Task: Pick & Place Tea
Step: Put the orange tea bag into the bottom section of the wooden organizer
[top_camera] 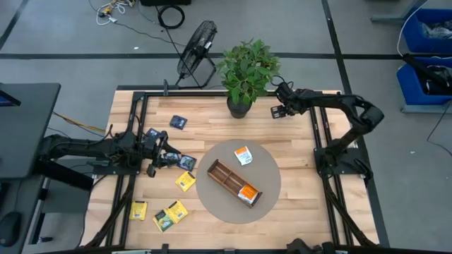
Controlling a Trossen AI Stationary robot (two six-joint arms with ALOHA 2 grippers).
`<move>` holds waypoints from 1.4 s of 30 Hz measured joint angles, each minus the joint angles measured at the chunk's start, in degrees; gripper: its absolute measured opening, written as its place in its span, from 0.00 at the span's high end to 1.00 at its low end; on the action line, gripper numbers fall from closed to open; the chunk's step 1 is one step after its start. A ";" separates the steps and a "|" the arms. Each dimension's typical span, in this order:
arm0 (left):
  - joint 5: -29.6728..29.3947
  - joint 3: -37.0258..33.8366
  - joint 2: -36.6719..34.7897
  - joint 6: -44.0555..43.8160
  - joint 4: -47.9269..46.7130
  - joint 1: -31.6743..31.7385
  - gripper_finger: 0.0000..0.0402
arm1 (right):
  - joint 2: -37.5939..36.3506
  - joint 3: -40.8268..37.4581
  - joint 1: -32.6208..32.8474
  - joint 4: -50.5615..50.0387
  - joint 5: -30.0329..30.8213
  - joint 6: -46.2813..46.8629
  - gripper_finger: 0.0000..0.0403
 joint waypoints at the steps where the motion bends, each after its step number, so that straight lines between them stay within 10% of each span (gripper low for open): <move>1: 0.00 0.00 0.00 -0.02 0.00 0.00 0.54 | 0.45 0.00 -0.35 0.50 -0.15 -0.28 0.49; 19: 0.00 0.00 0.00 -0.53 0.02 0.00 0.54 | 11.40 9.53 -0.74 -10.65 0.49 1.46 0.64; 29: 0.00 0.00 0.00 -0.88 0.00 0.00 0.54 | 13.58 11.06 -0.72 -12.53 -1.04 0.37 0.97; 42: 0.00 0.00 0.00 -1.56 -0.11 0.00 0.54 | 6.73 10.75 2.52 -16.44 -5.89 -0.93 1.00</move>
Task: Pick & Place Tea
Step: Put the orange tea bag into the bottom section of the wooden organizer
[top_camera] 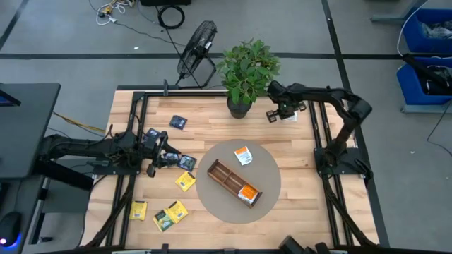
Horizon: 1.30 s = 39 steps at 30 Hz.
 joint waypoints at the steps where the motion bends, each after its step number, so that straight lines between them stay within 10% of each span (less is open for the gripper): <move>1: 0.00 0.00 0.00 0.52 0.00 0.00 0.54 | -0.84 0.03 0.32 0.03 0.36 -0.02 1.00; 9: 0.00 0.00 0.00 0.93 0.00 0.00 0.54 | -5.00 0.00 3.56 -1.27 0.39 -7.25 0.94; 23: 0.00 0.00 0.00 -0.39 0.02 0.00 0.54 | -4.47 -1.53 0.43 -2.34 -0.23 -12.88 0.39; 39: 0.00 0.00 0.00 -0.34 0.04 0.00 0.54 | -4.47 -5.66 -1.65 2.16 -2.48 -17.08 0.45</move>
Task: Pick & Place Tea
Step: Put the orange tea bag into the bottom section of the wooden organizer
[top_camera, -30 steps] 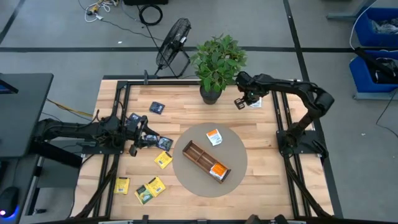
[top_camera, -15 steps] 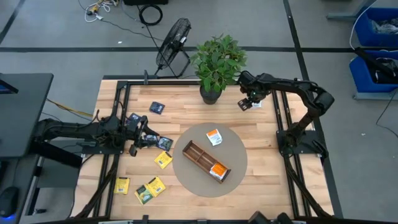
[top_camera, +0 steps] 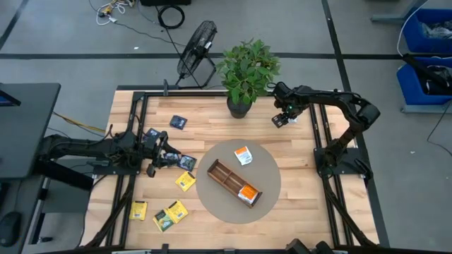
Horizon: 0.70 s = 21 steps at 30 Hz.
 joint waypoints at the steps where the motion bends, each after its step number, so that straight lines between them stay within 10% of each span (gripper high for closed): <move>1: 0.00 0.00 0.00 0.00 0.00 0.02 0.54 | 0.00 -0.07 -0.09 0.74 0.27 -0.30 0.45; 14: -0.01 0.00 0.00 -0.28 0.10 0.00 0.54 | 5.46 1.14 -1.11 -0.23 1.60 -0.19 0.49; 21: 0.00 0.00 0.00 -0.31 0.11 0.00 0.54 | 5.57 1.03 -0.98 0.06 0.34 0.38 0.75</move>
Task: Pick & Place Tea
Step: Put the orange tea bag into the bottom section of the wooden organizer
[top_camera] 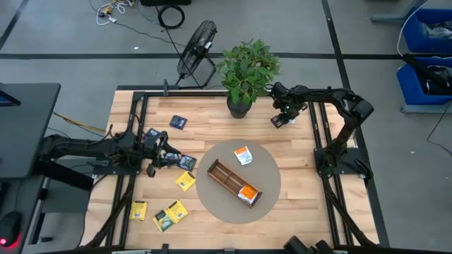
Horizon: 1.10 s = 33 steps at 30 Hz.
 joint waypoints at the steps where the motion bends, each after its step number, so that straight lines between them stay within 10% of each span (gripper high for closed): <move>1: -0.02 0.00 0.00 0.00 0.01 0.02 0.54 | 0.00 0.00 0.03 0.01 -0.07 0.00 0.81; 4: -0.02 0.00 0.00 -0.04 -0.02 0.00 0.54 | 0.09 -0.07 -0.11 -0.06 2.37 -0.01 0.96; 13: 0.00 0.02 0.00 -1.07 -0.07 0.02 0.54 | -0.20 -0.14 0.48 -2.73 2.31 0.10 1.00; 33: -0.02 0.00 0.00 -0.63 -0.13 0.02 0.54 | -14.69 -0.33 6.87 -11.33 -22.95 3.17 1.00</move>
